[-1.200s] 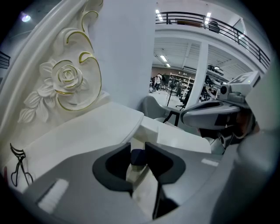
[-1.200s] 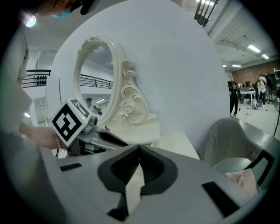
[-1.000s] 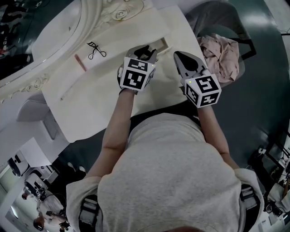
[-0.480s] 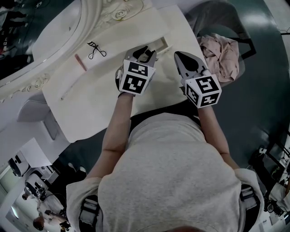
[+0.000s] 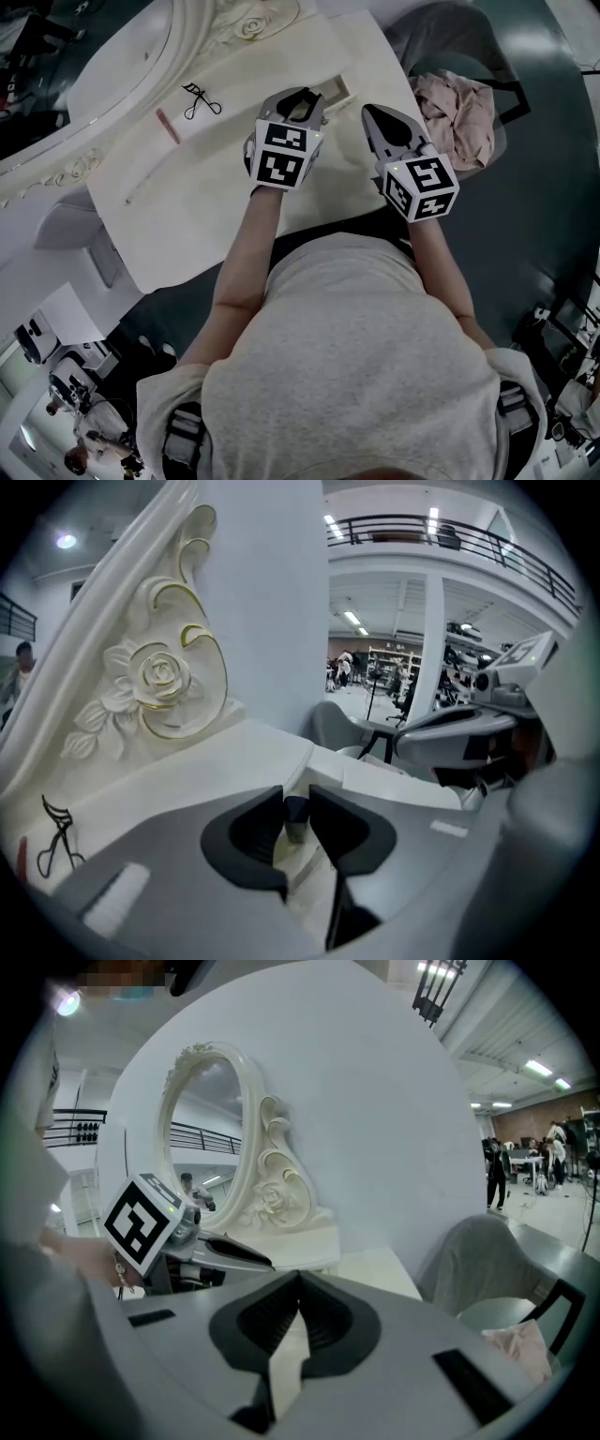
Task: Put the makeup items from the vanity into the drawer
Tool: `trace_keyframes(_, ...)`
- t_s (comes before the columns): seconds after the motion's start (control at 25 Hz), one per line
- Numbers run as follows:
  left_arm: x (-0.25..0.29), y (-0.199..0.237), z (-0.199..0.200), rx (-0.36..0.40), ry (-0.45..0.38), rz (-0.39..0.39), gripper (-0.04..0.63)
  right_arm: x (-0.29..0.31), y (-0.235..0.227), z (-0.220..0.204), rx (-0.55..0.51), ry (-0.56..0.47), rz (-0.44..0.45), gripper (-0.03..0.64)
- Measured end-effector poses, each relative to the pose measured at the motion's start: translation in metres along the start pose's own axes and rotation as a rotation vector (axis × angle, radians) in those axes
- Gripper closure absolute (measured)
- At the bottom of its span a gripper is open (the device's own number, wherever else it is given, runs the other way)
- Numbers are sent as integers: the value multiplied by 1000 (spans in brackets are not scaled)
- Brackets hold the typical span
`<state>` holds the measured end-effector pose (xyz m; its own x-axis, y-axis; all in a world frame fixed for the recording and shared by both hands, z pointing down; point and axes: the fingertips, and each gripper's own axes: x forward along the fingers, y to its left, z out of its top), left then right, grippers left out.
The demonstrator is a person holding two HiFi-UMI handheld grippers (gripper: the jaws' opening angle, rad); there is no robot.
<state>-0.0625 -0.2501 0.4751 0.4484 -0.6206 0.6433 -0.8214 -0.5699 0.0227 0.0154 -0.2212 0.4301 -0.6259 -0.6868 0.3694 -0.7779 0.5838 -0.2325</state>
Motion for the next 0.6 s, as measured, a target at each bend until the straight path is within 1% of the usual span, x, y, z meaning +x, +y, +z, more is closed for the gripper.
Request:
trace_keyframes(0.12,3,-1,4,-100,-40,-6,501,1,0,1,1,1,6,607)
trace_keyframes(0.2,6,-5,5,-125,-45,-16,500,2,2,-2,7,16,17,607)
trace_keyframes(0.32,8,-12,0,-106,-20,-29,499,3,3,-4,14,28,24,607)
trace_keyframes(0.6,6,-12,-15,-8,55,-6,495,3,4,-4,19,28,36,607)
